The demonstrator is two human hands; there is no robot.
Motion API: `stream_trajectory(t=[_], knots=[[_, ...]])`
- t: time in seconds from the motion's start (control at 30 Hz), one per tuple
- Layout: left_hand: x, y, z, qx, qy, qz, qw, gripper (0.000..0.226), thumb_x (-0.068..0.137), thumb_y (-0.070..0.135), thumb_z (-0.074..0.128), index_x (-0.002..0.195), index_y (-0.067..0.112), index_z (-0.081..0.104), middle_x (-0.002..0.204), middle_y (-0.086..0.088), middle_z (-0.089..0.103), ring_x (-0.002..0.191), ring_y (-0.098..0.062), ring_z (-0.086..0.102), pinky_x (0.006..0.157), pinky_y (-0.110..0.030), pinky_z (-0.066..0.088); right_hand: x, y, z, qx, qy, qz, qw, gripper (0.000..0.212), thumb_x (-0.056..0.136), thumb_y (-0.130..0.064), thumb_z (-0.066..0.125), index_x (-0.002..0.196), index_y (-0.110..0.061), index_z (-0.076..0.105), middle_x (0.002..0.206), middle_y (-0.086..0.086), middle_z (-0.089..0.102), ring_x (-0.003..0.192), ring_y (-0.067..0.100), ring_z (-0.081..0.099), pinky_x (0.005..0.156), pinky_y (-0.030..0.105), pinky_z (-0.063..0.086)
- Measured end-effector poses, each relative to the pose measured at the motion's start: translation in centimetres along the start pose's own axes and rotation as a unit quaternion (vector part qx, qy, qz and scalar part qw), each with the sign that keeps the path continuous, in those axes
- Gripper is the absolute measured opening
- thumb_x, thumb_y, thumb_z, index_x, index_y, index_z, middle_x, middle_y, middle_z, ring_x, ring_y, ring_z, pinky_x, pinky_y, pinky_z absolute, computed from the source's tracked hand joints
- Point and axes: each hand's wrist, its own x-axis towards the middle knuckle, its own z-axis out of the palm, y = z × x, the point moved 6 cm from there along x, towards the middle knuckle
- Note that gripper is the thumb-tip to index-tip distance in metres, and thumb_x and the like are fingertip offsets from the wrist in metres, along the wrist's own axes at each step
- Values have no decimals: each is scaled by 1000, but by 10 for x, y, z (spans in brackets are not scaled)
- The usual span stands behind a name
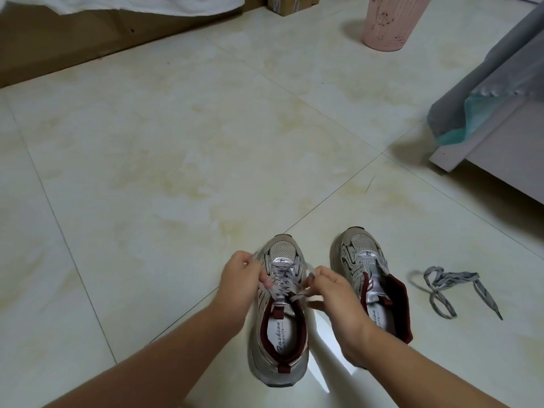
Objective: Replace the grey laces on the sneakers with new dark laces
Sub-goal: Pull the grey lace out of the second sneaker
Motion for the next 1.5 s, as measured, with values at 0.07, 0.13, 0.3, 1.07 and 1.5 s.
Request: stream_trajectory(t=[0.07, 0.13, 0.3, 1.07, 1.5], knots=[[7, 1, -10, -1, 35, -15, 999, 8, 87, -2, 41, 92, 4, 44, 69, -7, 50, 46, -16, 48, 56, -31, 44, 6, -3, -12, -13, 44, 4, 999, 24, 88, 3, 41, 68, -9, 44, 71, 14, 51, 60, 21, 48, 60, 30, 40], [13, -7, -19, 29, 54, -49, 997, 18, 88, 2, 46, 104, 5, 37, 90, -9, 45, 49, -18, 48, 44, -22, 43, 12, -2, -26, -79, 93, 12, 992, 17, 87, 2, 43, 72, -7, 44, 71, 17, 55, 55, 23, 51, 59, 35, 44], [8, -14, -25, 383, 53, -20, 922, 72, 76, 25, 73, 130, 8, 29, 118, -11, 44, 108, -28, 48, 85, -35, 41, 15, -2, -28, -492, 83, -19, 866, 50, 83, -14, 60, 127, -10, 36, 115, 13, 51, 108, 30, 52, 86, 34, 43], [-11, -22, 14, 473, -88, 200, 854, 24, 80, 24, 59, 99, 20, 44, 97, 4, 54, 81, -18, 48, 64, -26, 33, 18, -24, 18, -554, -62, -110, 823, 8, 84, -13, 53, 76, -14, 55, 80, 7, 57, 76, 24, 53, 65, 27, 38], [-9, -26, 8, 480, -58, 194, 853, 25, 81, 27, 57, 101, 20, 45, 97, 3, 57, 86, -19, 54, 67, -27, 37, 21, -2, 7, -450, -94, 13, 888, 31, 92, -25, 55, 64, -12, 50, 69, 10, 54, 64, 23, 53, 72, 39, 50]])
